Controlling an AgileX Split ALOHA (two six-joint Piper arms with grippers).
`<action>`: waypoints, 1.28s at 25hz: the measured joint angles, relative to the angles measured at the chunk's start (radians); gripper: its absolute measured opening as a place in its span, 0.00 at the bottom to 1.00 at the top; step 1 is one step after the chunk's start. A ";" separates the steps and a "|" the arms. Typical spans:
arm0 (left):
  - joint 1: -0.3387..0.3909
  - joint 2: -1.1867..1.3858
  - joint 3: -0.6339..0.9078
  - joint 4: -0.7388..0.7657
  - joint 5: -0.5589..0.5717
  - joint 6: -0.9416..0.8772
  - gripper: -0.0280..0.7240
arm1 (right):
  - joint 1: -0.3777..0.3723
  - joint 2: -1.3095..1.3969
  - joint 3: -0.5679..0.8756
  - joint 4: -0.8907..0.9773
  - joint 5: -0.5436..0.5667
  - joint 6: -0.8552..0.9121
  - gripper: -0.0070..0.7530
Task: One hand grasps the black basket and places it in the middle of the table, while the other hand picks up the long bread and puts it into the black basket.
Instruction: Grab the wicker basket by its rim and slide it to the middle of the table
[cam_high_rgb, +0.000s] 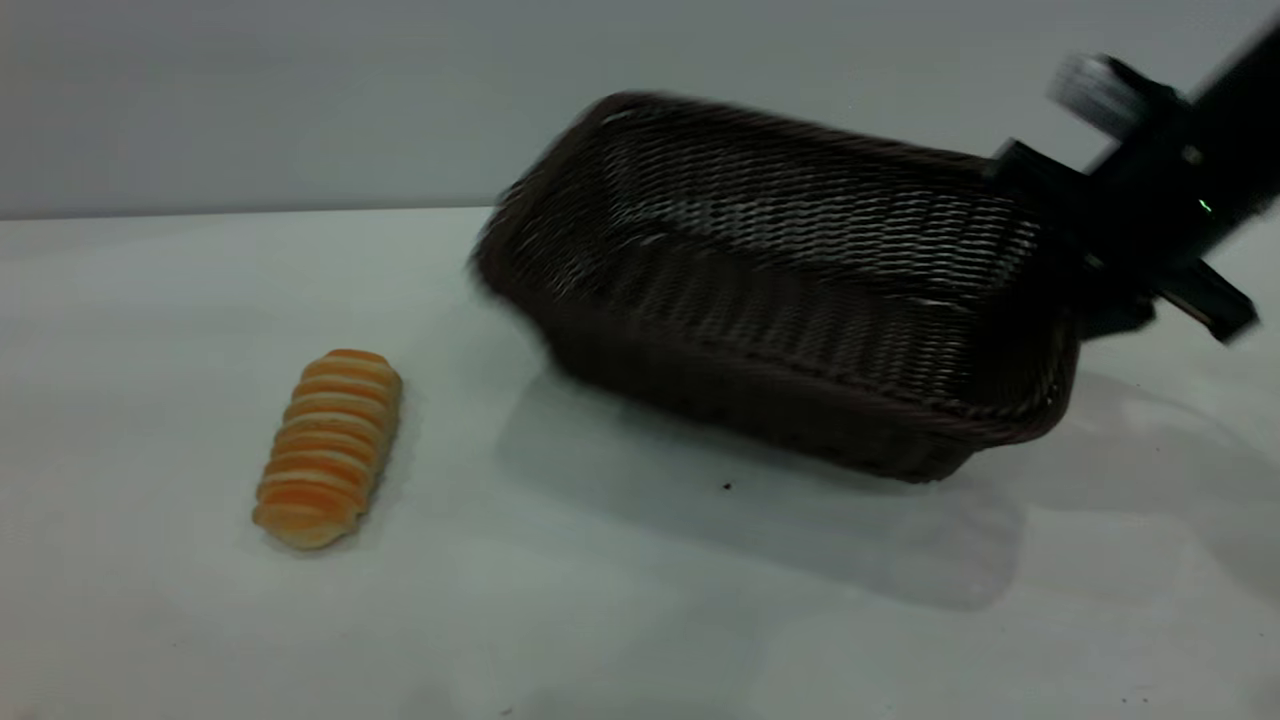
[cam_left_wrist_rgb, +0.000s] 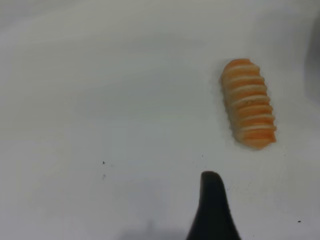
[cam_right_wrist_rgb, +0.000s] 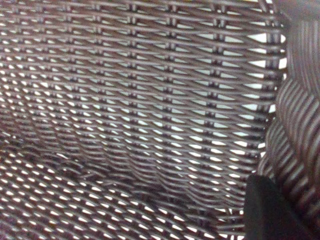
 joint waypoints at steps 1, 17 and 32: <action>0.000 0.000 0.000 0.000 0.000 0.000 0.81 | 0.019 0.027 -0.070 -0.060 0.050 0.002 0.13; 0.000 0.070 0.001 -0.041 -0.013 0.002 0.81 | 0.124 0.271 -0.457 -0.296 0.199 0.105 0.15; -0.031 0.686 0.001 -0.270 -0.359 0.183 0.81 | 0.122 0.019 -0.457 -0.506 0.363 0.073 0.73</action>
